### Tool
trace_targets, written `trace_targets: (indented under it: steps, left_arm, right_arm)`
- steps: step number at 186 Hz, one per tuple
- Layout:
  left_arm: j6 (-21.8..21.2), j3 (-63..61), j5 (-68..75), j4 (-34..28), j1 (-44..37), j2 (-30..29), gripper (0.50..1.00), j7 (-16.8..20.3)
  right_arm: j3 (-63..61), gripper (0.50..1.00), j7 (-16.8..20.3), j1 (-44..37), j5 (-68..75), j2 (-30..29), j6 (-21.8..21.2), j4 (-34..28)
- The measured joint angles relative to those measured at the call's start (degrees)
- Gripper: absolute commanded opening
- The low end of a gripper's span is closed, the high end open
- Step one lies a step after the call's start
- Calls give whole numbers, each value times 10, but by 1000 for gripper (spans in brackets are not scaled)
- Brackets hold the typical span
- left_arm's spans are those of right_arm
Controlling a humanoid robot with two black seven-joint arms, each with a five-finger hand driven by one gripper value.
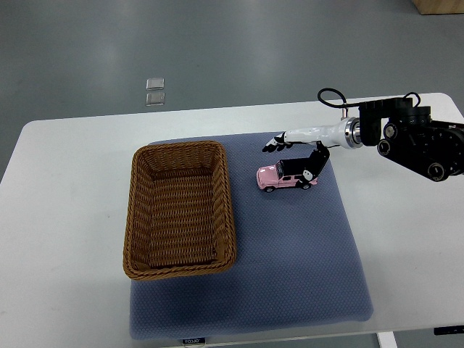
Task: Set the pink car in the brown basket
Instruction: 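Lower the right hand over the pink car's black roof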
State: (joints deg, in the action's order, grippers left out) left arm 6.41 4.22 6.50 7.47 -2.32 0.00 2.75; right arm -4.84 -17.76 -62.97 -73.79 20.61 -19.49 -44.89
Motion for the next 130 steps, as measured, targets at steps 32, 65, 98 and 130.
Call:
trace_targets:
  steps: [32, 65, 98, 130]
  left_arm:
    - [0, 0, 0, 0, 0, 0, 1000, 0]
    - [0, 0, 0, 0, 0, 0, 1000, 0]
    - [0, 0, 0, 0, 0, 0, 1000, 0]
    - [0, 0, 0, 0, 0, 0, 1000, 0]
  right_arm:
    - [9, 911, 0, 13, -3, -1, 35, 5]
    - [16, 870, 0, 26, -18, -1, 76, 10]
    - [26, 795, 0, 27, -21, -1, 92, 13]
    - [28, 656, 0, 28, -21, -4, 93, 16]
